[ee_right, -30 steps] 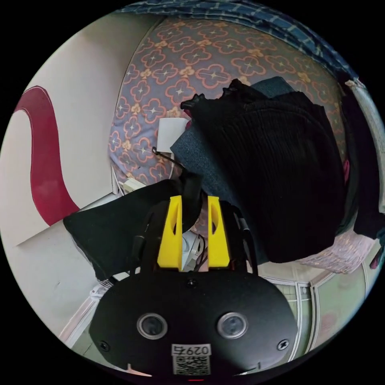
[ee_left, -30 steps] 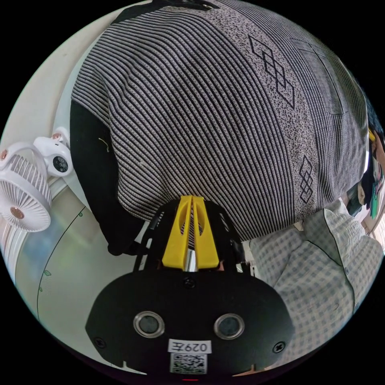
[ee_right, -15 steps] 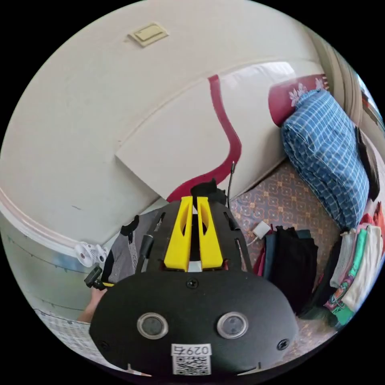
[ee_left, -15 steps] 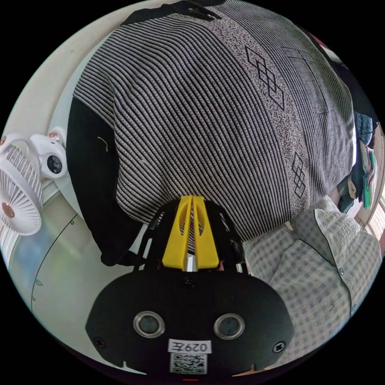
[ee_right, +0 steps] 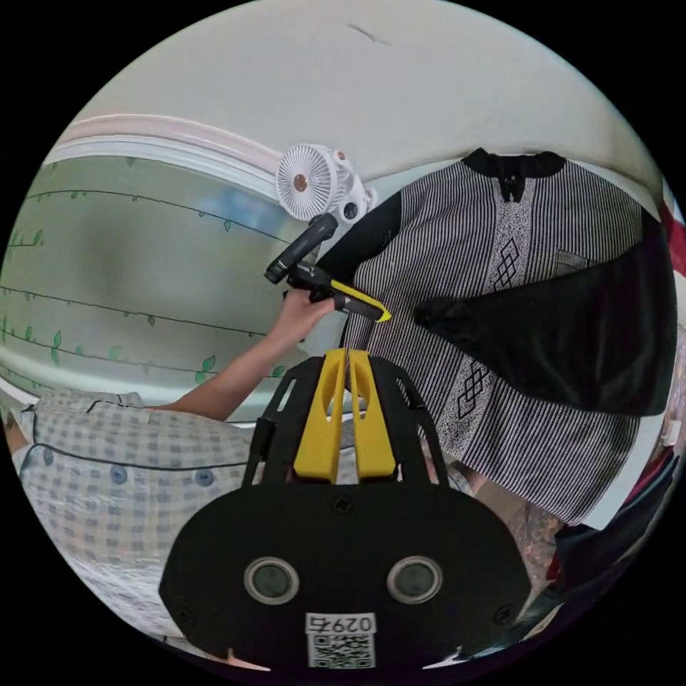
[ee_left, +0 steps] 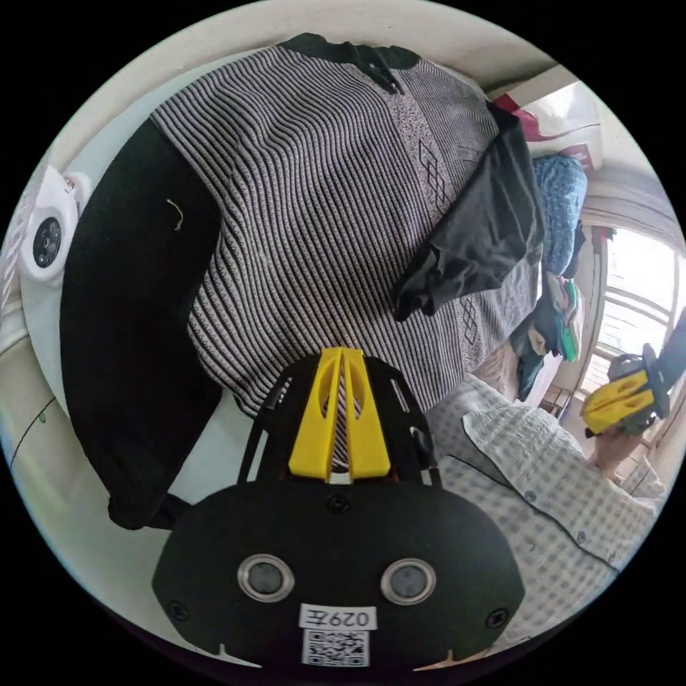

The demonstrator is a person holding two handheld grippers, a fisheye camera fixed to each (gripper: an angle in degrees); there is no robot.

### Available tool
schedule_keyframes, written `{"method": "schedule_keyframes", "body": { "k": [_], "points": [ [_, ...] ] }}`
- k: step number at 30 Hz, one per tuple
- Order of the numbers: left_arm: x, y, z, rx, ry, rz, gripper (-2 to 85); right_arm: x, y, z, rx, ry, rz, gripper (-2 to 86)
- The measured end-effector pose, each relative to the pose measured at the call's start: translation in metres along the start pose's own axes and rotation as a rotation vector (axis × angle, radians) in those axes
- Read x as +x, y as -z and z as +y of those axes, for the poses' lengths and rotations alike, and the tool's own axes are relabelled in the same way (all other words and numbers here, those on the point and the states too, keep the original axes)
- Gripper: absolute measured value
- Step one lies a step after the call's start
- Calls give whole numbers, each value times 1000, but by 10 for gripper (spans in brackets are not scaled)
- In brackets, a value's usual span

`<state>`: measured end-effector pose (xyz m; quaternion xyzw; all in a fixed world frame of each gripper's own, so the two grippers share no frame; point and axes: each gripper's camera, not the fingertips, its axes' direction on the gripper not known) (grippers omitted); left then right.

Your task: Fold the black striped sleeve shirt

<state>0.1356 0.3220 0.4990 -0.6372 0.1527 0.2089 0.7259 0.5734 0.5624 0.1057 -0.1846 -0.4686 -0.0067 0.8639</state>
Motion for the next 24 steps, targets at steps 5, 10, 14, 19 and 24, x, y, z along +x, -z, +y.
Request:
{"method": "schedule_keyframes", "body": {
  "k": [5,10,14,19,24],
  "points": [
    [-11,54,52,191,-21,133,95,61,33,5,79,-275,211,39],
    [7,68,39,138,-140,81,144,115,23,-1,41,-405,236,21],
    [36,69,26,71,-228,-69,140,158,-14,-11,-56,-484,246,7],
    [62,102,55,90,-397,-117,2,191,-39,-27,-123,-492,265,-4],
    [39,215,137,365,-311,-206,-9,213,-43,-38,-121,-499,202,-5]
  ]
}}
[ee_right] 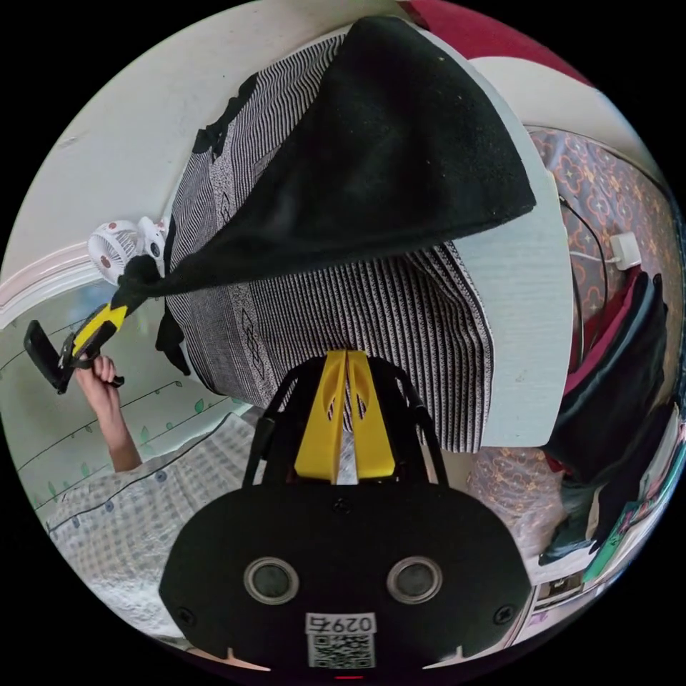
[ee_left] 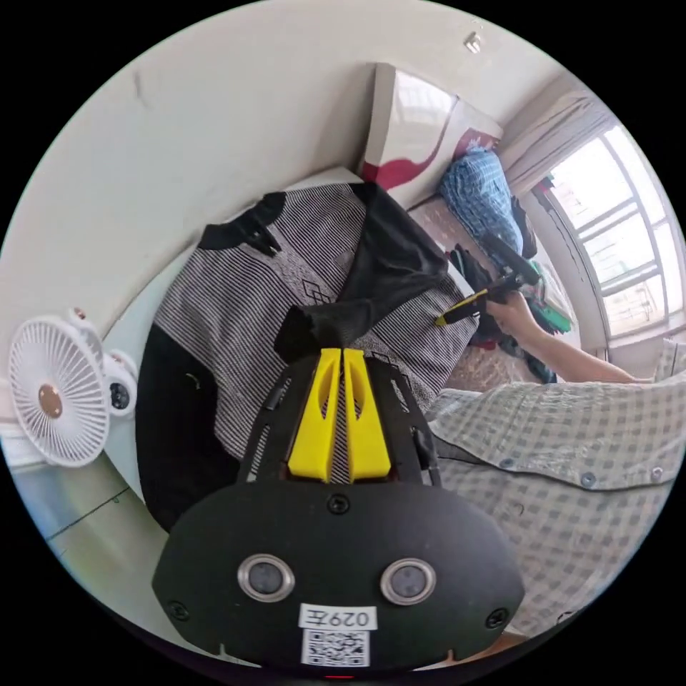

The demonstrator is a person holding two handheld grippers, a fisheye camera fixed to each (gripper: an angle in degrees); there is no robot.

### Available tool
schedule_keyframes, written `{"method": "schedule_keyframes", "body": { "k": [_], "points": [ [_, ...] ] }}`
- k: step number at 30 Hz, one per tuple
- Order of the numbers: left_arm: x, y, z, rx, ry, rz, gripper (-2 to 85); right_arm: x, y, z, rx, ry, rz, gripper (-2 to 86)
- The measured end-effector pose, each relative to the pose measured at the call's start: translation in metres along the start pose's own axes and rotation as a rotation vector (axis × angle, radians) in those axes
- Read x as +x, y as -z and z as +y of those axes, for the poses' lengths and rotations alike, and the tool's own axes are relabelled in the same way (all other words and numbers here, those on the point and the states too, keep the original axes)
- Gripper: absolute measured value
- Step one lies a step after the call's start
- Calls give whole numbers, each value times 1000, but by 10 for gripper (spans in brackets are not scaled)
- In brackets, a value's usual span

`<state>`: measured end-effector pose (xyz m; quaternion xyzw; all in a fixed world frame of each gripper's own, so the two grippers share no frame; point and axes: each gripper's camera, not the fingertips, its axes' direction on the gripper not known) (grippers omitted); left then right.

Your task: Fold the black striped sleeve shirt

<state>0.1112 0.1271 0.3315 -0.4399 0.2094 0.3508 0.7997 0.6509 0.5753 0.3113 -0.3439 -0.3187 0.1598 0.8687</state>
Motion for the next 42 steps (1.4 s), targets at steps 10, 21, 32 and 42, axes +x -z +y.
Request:
{"method": "schedule_keyframes", "body": {
  "k": [10,21,32,42],
  "points": [
    [-40,43,99,-20,206,173,-10,12,8,-63,138,22,-127,-4],
    [-52,91,128,26,305,80,-10,78,31,-91,410,-206,-214,-4],
    [-49,133,203,82,525,-119,-4,11,27,-164,310,178,-132,-4],
    [-79,53,145,-23,494,-26,115,-73,-69,-204,29,357,190,-5]
  ]
}}
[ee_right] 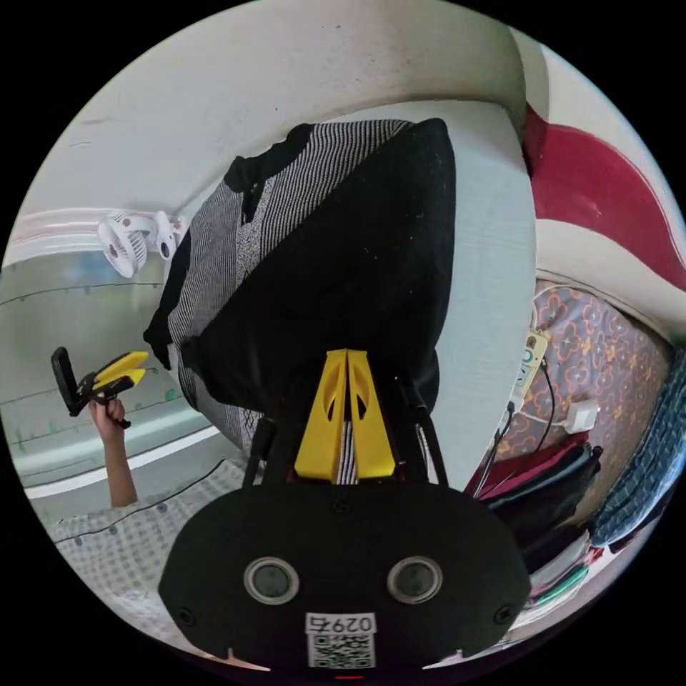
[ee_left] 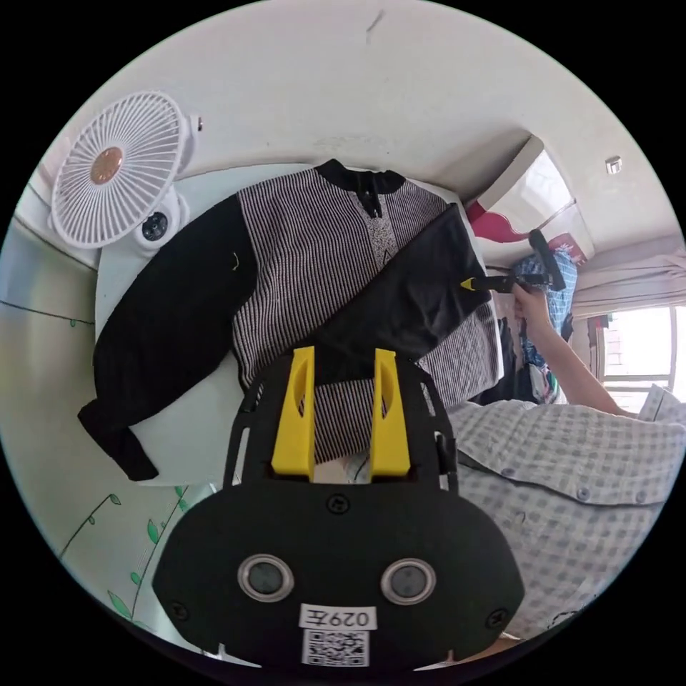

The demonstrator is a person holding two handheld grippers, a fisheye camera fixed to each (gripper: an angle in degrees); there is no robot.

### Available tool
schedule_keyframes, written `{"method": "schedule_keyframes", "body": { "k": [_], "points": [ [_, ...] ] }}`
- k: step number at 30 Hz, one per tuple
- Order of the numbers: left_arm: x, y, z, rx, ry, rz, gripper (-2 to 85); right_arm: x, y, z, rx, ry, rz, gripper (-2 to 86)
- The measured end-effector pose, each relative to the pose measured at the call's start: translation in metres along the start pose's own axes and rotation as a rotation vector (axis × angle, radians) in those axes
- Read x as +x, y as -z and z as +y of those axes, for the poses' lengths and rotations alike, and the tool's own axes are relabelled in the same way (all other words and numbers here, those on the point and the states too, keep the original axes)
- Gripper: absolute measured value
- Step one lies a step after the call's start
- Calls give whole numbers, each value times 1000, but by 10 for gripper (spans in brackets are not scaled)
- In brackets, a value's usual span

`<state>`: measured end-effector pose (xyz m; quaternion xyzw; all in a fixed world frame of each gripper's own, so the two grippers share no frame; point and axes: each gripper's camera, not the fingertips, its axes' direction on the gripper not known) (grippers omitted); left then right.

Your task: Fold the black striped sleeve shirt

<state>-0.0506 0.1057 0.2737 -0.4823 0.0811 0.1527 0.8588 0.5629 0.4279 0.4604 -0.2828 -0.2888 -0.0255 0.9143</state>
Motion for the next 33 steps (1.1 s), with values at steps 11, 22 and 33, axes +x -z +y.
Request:
{"method": "schedule_keyframes", "body": {
  "k": [11,22,33],
  "points": [
    [49,-121,-4,-500,-460,56,-6,-39,-57,-7,-88,38,39,-5],
    [-31,-19,75,-77,-98,64,-10,-57,-86,-17,-91,-19,25,-6],
    [-104,-18,130,-30,153,99,-6,-94,-107,-9,-130,-51,113,-5]
  ]
}}
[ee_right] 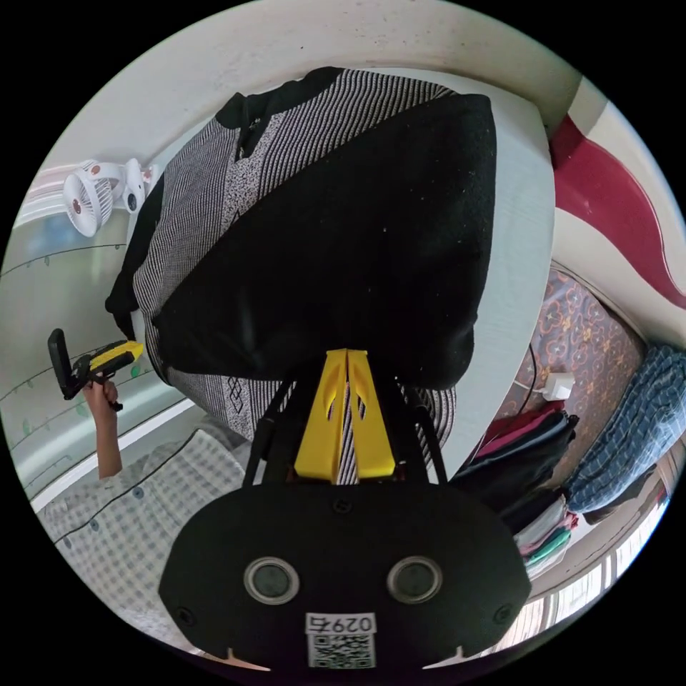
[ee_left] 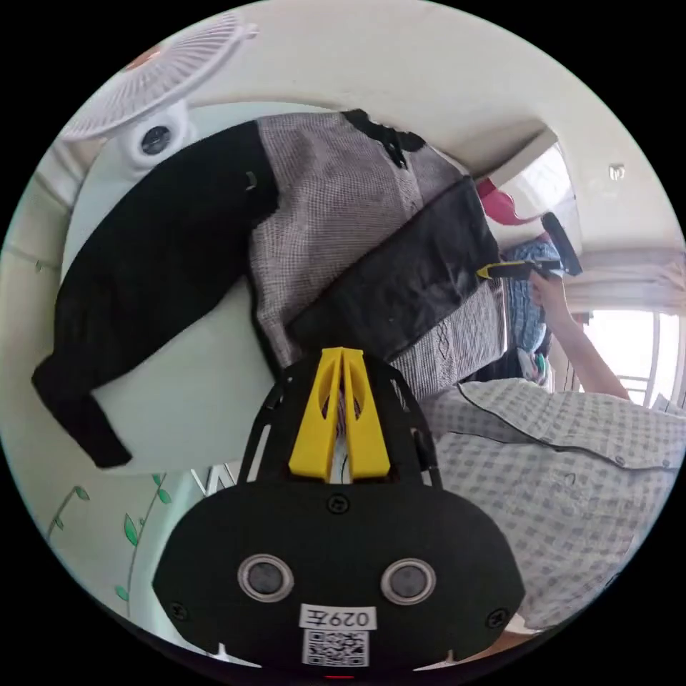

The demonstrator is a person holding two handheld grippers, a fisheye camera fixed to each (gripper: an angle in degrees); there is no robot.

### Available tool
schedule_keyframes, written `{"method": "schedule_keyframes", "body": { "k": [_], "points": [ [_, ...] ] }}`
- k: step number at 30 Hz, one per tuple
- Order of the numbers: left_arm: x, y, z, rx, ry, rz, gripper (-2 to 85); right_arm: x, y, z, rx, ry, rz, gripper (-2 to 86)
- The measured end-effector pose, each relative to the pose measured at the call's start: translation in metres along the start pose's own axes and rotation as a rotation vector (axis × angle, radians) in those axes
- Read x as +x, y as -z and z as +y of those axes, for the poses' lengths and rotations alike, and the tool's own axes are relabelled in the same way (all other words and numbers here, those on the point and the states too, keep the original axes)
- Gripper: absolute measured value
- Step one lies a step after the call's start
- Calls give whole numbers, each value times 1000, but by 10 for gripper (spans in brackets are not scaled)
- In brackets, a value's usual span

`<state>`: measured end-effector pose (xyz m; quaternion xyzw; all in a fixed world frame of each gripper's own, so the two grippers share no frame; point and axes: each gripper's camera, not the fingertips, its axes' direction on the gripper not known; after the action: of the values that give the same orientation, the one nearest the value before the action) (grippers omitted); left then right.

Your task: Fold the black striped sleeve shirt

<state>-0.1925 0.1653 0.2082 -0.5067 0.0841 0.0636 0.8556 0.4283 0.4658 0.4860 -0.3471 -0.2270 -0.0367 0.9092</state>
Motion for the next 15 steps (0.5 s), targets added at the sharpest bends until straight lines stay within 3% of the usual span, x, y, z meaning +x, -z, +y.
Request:
{"method": "schedule_keyframes", "body": {
  "k": [3,5,8,15],
  "points": [
    [-63,43,57,84,259,-229,15,-18,-3,24,60,5,-77,-5],
    [-100,62,87,56,387,-360,85,-33,-18,37,31,6,-122,-5],
    [-125,71,102,32,421,-398,133,-55,-43,46,-29,11,-121,-5],
    [-137,53,85,-21,352,-440,115,-112,-64,58,-53,91,-22,-5]
  ]
}}
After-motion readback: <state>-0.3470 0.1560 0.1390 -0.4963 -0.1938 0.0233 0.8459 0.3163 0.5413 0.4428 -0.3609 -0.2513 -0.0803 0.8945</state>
